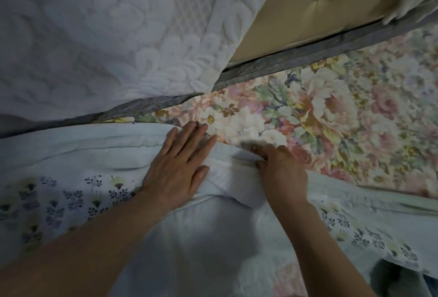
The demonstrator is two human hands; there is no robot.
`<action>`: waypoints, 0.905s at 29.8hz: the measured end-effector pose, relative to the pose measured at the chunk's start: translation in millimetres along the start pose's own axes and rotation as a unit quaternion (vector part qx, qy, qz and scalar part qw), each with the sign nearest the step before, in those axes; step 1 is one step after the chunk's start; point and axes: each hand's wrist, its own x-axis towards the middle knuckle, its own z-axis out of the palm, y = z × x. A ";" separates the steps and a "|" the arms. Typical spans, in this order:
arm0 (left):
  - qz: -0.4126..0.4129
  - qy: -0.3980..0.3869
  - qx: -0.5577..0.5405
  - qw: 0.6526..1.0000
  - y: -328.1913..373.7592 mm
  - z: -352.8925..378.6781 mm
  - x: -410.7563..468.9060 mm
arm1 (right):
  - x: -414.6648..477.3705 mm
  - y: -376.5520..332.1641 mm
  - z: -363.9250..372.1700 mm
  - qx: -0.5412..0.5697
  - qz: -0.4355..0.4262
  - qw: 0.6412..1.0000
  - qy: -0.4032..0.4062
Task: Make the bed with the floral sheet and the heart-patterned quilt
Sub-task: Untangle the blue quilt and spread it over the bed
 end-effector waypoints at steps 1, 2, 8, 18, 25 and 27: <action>-0.004 0.014 -0.008 1.000 -0.3 0.0 -2.4 | 6.7 -3.5 -5.5 0.032 -0.004 0.999 0.041; -0.005 0.029 -0.012 1.000 -1.2 0.6 -3.4 | 17.9 -8.2 -11.6 0.063 -0.009 0.995 0.083; -0.025 0.104 -0.049 0.993 -3.6 2.1 0.6 | 115.9 -38.9 -38.4 0.122 -0.040 0.972 0.195; -0.059 0.049 -0.055 0.996 -3.3 -5.1 5.4 | 148.1 -52.2 62.5 0.205 -0.067 0.940 0.266; -0.190 0.072 0.019 0.979 -66.1 -24.3 68.6 | 159.8 -48.7 68.7 0.218 -0.058 0.943 0.243; -0.206 0.009 0.061 0.977 -71.1 -23.4 63.5 | 155.2 -51.9 62.8 0.219 -0.046 0.946 0.233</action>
